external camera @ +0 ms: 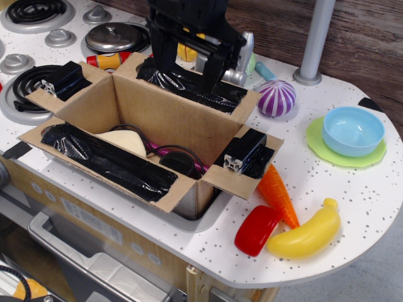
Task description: Pick up bowl and put in small4fbox
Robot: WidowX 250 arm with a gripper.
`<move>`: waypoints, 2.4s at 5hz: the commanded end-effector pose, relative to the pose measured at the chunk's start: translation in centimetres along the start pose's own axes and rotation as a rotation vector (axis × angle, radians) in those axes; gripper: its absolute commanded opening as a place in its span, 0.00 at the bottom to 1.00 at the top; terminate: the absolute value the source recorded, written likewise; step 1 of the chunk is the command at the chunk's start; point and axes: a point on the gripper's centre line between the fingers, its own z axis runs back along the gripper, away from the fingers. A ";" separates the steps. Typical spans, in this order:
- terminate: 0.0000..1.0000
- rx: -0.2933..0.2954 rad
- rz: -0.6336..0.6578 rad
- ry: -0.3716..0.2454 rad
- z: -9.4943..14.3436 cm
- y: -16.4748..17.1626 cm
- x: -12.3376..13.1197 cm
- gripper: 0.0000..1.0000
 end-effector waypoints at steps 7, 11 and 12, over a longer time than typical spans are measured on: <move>0.00 -0.161 -0.507 -0.378 -0.4 -20.4 10.5 1.00; 0.00 -0.183 -0.543 -0.348 -5.4 -20.3 11.3 0.00; 0.00 -0.182 -0.530 -0.333 -4.9 -20.2 10.9 0.00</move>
